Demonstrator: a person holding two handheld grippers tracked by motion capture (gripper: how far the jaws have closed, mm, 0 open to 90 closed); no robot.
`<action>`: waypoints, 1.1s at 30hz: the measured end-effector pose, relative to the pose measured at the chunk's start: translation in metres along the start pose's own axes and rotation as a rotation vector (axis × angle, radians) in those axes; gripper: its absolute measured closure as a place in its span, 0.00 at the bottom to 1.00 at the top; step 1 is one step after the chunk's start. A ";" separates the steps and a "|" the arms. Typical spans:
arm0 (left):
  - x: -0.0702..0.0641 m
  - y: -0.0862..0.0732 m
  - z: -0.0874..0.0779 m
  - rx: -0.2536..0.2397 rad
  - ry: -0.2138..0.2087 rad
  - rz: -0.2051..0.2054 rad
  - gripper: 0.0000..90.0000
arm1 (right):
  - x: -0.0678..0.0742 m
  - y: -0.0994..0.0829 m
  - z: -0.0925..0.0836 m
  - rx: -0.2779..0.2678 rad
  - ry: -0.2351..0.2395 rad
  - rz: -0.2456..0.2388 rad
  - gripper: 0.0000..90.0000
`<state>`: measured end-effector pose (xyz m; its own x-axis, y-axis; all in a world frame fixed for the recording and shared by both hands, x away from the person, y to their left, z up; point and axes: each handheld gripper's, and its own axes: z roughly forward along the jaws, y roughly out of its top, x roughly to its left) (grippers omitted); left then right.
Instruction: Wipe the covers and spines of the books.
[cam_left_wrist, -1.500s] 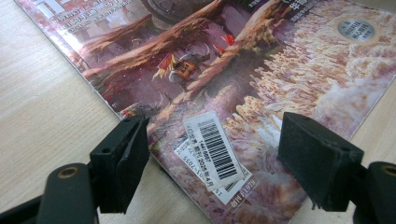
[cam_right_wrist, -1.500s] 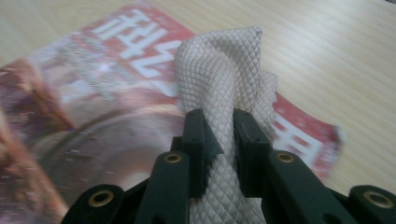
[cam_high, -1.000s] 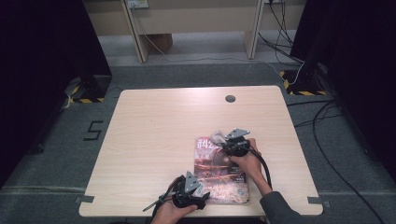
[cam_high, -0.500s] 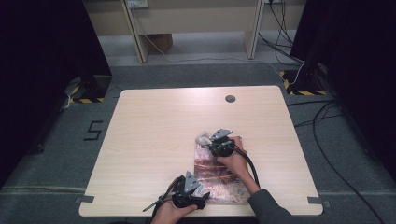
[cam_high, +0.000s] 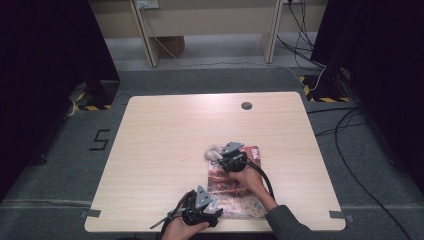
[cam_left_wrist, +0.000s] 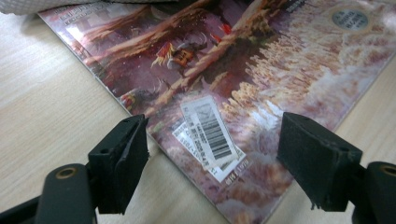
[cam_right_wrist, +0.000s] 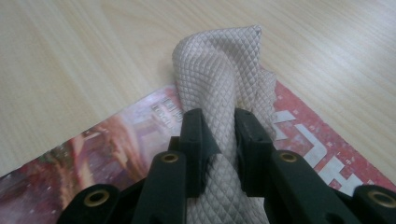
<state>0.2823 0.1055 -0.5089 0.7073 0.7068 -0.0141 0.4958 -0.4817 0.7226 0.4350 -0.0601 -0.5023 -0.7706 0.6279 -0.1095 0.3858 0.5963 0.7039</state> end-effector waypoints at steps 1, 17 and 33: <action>0.000 0.000 -0.001 0.005 -0.004 -0.001 0.26 | 0.000 -0.001 -0.001 -0.004 0.008 0.007 0.84; 0.000 -0.014 -0.025 -0.004 -0.024 -0.008 0.24 | 0.015 -0.006 -0.008 -0.011 0.059 -0.019 0.84; 0.004 -0.017 -0.028 0.008 -0.011 -0.007 0.23 | 0.025 -0.009 -0.014 0.009 0.033 -0.037 0.83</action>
<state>0.2627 0.1312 -0.5020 0.7092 0.7046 -0.0264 0.5048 -0.4813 0.7167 0.4055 -0.0568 -0.5018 -0.8005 0.5888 -0.1122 0.3614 0.6235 0.6933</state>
